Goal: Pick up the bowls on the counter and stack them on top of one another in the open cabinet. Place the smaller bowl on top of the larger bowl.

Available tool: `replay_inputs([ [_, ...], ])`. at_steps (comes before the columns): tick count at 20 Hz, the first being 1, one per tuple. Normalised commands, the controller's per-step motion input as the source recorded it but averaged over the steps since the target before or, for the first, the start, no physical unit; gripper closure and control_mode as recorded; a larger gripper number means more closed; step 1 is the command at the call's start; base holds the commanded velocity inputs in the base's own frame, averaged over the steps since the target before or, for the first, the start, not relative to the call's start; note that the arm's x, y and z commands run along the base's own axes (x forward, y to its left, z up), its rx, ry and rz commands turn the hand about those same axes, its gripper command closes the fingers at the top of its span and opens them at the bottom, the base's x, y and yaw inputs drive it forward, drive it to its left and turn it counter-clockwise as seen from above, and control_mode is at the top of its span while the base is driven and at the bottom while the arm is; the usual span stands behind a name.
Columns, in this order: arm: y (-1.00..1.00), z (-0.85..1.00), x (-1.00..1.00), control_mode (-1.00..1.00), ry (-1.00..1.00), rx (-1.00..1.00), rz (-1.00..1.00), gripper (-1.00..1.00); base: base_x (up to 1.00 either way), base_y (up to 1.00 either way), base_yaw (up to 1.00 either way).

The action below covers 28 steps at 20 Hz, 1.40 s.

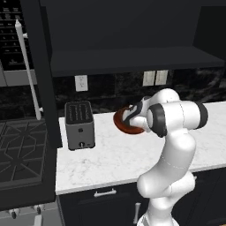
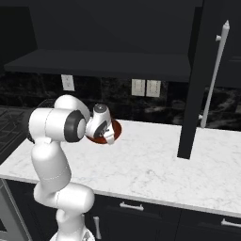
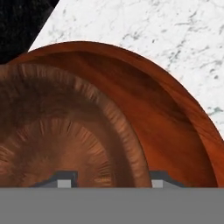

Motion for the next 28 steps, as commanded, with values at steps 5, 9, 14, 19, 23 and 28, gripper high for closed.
replay_inputs([
  [5, 0.00, 0.25, -0.01, -1.00, -0.03, 0.00, 0.00, -1.00, 0.00, 0.00, 0.00],
  [9, -0.02, 0.43, -0.09, -1.00, -0.04, 0.01, 0.01, -1.00, 0.00, 0.00, 0.00],
  [14, -0.29, 0.19, -0.19, -1.00, -0.01, 0.06, 0.03, -1.00, 0.00, 0.00, 0.00],
  [19, -0.56, 0.00, -0.31, -1.00, 0.02, 0.12, 0.09, -1.00, 0.00, 0.00, 0.00],
  [23, -0.02, -0.14, 0.00, -1.00, 0.03, 0.01, 0.14, -1.00, 0.00, 0.00, 0.00],
  [28, 0.16, -0.29, 0.34, -1.00, 0.00, 0.00, 0.15, -1.00, 0.00, 0.00, 0.00],
])
